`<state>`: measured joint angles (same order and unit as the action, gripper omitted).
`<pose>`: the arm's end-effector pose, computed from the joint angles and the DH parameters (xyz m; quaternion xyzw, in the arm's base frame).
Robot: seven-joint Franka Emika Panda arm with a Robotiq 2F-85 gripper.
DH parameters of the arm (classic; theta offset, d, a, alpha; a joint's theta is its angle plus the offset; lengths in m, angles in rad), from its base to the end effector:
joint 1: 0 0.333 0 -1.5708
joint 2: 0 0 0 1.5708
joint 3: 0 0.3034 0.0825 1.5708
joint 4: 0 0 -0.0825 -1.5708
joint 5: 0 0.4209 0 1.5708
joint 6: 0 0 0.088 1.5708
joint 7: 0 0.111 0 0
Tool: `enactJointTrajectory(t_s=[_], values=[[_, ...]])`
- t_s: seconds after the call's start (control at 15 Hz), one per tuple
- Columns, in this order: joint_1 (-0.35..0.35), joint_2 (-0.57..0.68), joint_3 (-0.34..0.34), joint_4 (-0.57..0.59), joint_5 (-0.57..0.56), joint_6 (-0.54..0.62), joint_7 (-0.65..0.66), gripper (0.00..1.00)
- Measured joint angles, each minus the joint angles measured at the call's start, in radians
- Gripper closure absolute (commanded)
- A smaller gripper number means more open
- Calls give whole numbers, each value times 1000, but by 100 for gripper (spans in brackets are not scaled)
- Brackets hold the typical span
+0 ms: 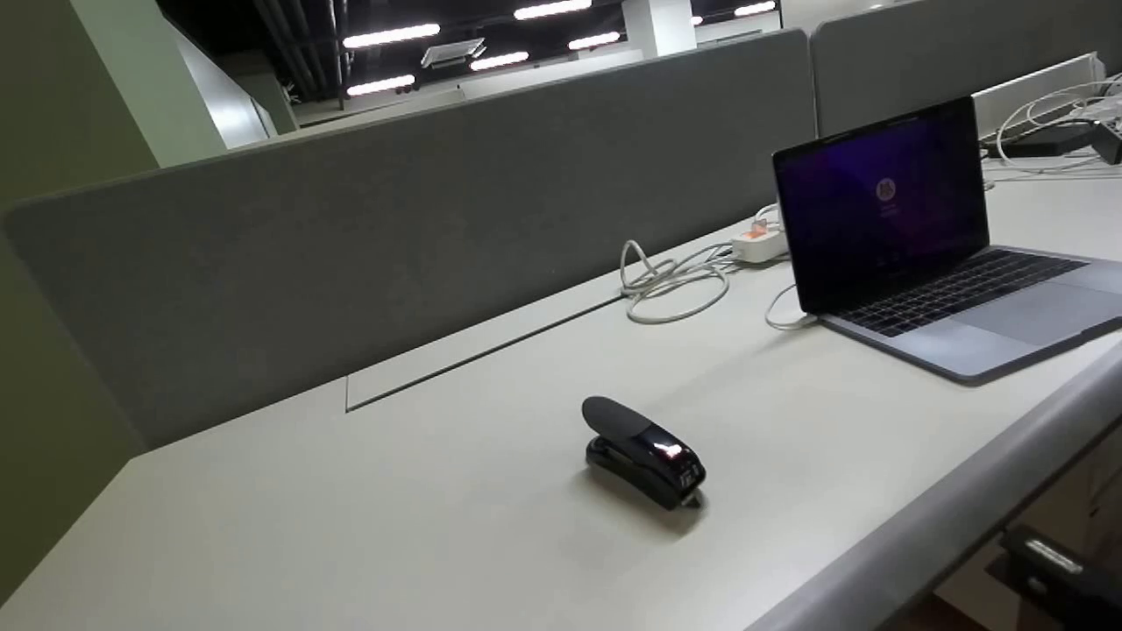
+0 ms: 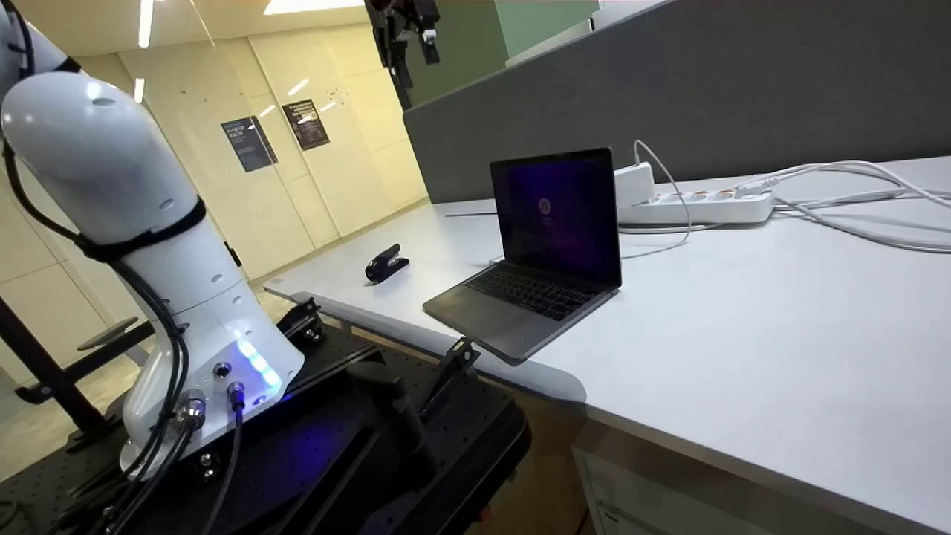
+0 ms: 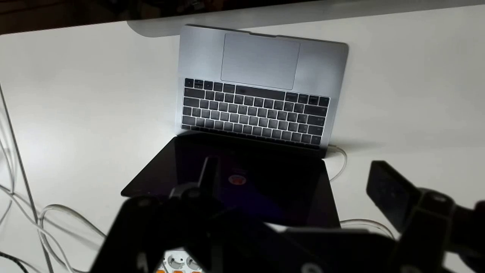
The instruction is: Close the laptop
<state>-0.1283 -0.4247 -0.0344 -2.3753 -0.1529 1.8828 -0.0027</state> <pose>0.4444 -0.0853 0.4479 0.9960 -0.0521 -0.0389 0.0618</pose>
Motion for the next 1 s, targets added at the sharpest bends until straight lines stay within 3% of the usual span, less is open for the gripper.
enactJointTrajectory(t_s=[0.93, 1.0], values=[[0, 0, 0, -1, 0, 0, 0, 0], [-3, 4, -8, -4, -9, 51, 3, 0]])
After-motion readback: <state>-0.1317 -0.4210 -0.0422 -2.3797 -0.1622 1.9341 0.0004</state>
